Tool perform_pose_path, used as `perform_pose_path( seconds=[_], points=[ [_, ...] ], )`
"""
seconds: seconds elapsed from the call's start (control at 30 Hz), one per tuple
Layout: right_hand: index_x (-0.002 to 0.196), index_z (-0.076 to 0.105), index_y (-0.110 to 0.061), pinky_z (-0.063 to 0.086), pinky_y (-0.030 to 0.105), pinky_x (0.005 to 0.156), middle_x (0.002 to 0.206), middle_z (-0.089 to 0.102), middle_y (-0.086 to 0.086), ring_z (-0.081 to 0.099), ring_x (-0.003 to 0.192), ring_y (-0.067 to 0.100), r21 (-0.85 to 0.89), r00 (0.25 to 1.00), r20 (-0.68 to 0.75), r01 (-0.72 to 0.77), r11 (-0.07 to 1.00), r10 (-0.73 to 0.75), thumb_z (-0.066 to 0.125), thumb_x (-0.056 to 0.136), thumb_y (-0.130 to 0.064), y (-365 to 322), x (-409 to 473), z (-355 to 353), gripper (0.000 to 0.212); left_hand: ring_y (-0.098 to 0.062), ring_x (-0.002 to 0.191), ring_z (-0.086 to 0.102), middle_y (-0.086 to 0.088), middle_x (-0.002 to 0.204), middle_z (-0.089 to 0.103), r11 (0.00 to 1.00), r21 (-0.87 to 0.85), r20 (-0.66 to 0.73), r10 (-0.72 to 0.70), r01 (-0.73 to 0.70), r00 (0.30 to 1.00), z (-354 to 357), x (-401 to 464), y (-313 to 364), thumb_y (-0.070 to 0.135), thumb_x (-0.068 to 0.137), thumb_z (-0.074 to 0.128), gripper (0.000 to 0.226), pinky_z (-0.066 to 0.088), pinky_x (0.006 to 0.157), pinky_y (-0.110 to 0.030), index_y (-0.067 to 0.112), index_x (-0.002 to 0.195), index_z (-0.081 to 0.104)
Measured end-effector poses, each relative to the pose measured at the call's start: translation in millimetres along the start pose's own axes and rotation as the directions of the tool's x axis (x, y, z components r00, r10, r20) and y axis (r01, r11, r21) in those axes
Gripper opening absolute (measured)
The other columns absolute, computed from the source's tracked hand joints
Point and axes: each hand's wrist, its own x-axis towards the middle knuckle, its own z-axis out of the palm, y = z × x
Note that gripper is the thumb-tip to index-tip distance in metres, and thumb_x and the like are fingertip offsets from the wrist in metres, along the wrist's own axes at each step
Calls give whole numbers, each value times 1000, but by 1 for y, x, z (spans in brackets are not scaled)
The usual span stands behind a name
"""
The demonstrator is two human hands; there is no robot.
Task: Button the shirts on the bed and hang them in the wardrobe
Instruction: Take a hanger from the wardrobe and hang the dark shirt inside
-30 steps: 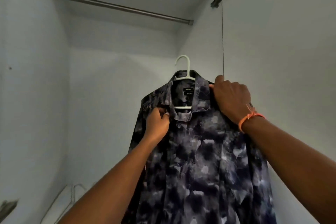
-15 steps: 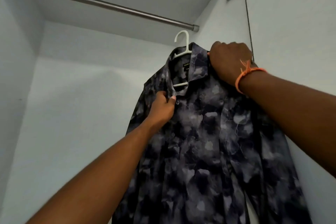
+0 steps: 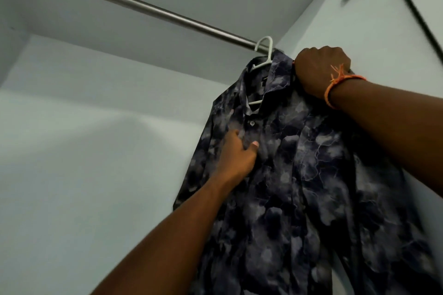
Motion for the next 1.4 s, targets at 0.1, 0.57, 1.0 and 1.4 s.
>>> perform_pose_path(
  seconds=[0.1, 0.57, 1.0, 1.4],
  points=[
    [86, 53, -6, 37, 39, 69, 106, 65, 25, 62, 98, 45, 37, 998, -35, -57, 998, 58, 51, 91, -6, -5, 21, 14, 6, -23, 109, 62, -4, 124, 60, 1000, 12, 15, 10, -10, 1000, -5, 23, -13, 27, 97, 58, 42, 51, 97, -45, 18, 133, 36],
    [110, 56, 0, 47, 42, 81, 107, 67, 21, 64, 99, 43, 39, 999, -47, -13, 999, 15, 47, 94, -9, -28, 22, 24, 21, -18, 102, 58, -3, 111, 63, 989, 147, -64, 21, -12, 998, -21, 19, -24, 28, 97, 56, 45, 42, 88, -27, 14, 138, 43],
    [143, 36, -14, 2, 81, 105, 151, 33, 25, 15, 147, 48, 251, 999, -12, -36, 967, 41, 48, 95, -25, -57, -126, -10, 51, -11, 83, 60, 9, 98, 57, 972, 217, -158, -52, 86, 986, -8, -102, 23, 22, 98, 56, 38, 51, 70, -21, 14, 133, 42],
    [141, 40, -15, 8, 66, 117, 143, 45, 12, 28, 144, 37, 825, 897, 435, -364, 433, -74, 68, 86, -38, -106, -410, -123, 65, -16, 90, 61, -2, 113, 63, 783, 163, -489, -465, 601, 738, -55, -365, 33, 20, 97, 55, 30, 45, 69, -25, 19, 126, 49]
  ],
)
